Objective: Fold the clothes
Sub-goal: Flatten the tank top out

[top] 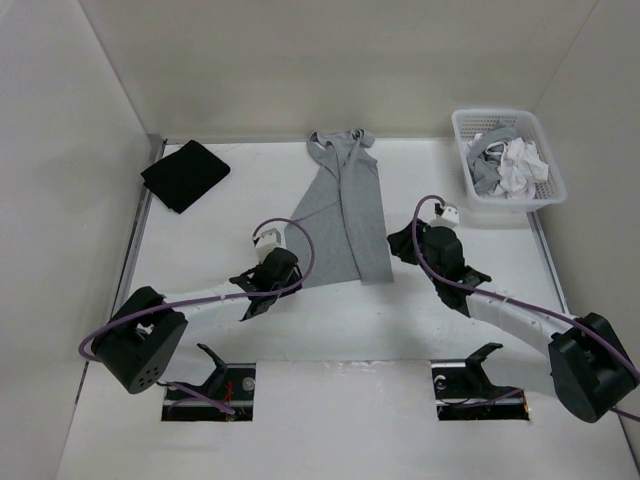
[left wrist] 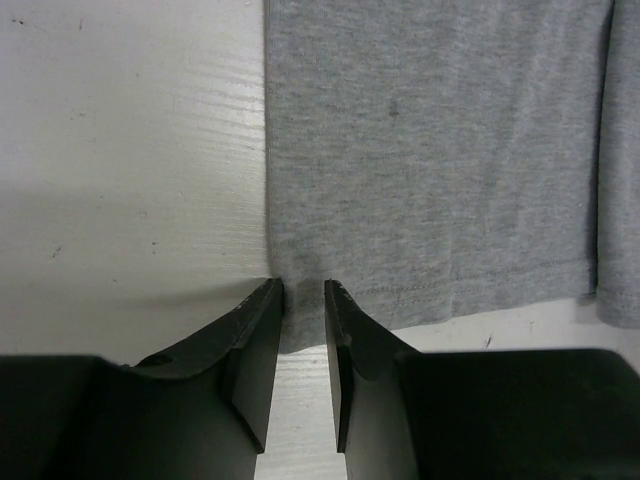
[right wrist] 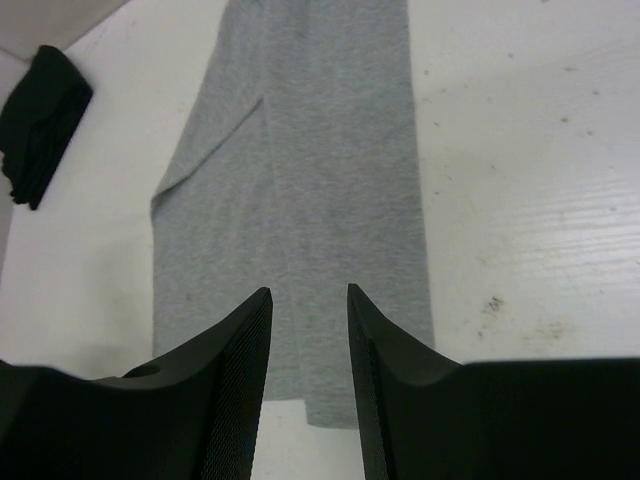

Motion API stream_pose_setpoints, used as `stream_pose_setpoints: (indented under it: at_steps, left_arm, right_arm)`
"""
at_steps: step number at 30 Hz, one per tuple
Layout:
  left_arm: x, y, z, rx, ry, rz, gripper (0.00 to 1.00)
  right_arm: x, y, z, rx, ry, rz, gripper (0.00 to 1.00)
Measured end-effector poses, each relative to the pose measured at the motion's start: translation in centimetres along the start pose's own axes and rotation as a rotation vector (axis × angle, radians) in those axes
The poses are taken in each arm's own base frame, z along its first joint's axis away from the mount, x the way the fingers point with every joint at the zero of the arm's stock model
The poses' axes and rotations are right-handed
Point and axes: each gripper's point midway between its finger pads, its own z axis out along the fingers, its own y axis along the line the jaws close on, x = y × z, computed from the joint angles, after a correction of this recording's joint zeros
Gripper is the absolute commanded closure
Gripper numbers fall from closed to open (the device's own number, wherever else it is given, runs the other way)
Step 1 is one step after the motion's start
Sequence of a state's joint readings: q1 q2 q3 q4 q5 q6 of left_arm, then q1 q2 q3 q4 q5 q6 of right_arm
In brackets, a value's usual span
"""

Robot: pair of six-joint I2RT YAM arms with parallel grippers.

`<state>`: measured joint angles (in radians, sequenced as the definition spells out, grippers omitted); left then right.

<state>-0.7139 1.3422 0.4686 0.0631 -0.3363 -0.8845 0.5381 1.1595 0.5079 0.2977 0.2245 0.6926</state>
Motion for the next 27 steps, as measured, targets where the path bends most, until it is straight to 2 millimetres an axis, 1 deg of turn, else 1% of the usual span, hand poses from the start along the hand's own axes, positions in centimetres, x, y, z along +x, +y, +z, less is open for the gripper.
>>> stream_pose_setpoints:
  at_steps: [3,7,10,11,14,17,19,21,23,25,27]
  left_arm:
    - [0.0,0.0,-0.1,-0.001,0.002,-0.006,0.75]
    - [0.1,0.2,-0.3,-0.010,0.007,-0.007,0.75]
    - [0.2,0.3,-0.3,-0.015,0.005,-0.002,0.77]
    - [0.2,0.3,-0.4,-0.016,0.003,-0.001,0.79]
    - [0.3,0.4,-0.4,-0.023,0.003,0.006,0.90]
    - [0.5,0.6,-0.4,-0.029,0.008,0.013,0.97]
    - [0.5,0.6,-0.4,-0.029,0.012,0.013,0.99]
    - [0.4,0.9,-0.6,-0.030,0.017,0.012,0.99]
    - [0.3,1.6,-1.2,-0.039,0.025,0.011,1.00]
    - [-0.3,1.9,-1.7,-0.034,0.011,-0.001,1.00]
    - [-1.3,1.9,-2.4,-0.016,-0.018,-0.022,1.00]
  right_arm:
    - [1.1,-1.7,-0.2,0.054,0.016,-0.003,0.59]
    - [2.3,-3.2,-0.8,0.091,0.038,-0.006,0.59]
    - [2.5,-3.5,-1.0,0.098,0.040,-0.004,0.59]
    - [2.4,-3.5,-1.0,0.096,0.036,-0.003,0.58]
    - [2.2,-3.4,-1.1,0.094,0.031,-0.001,0.58]
    - [2.2,-3.4,-1.1,0.095,0.030,0.001,0.57]
    - [2.4,-3.7,-1.2,0.107,0.038,0.000,0.56]
    - [2.9,-4.2,-1.3,0.126,0.060,0.000,0.56]
    - [4.1,-5.2,-1.5,0.166,0.103,-0.003,0.60]
    - [5.3,-6.1,-1.6,0.204,0.144,-0.005,0.63]
    - [6.9,-7.2,-1.9,0.249,0.200,-0.013,0.64]
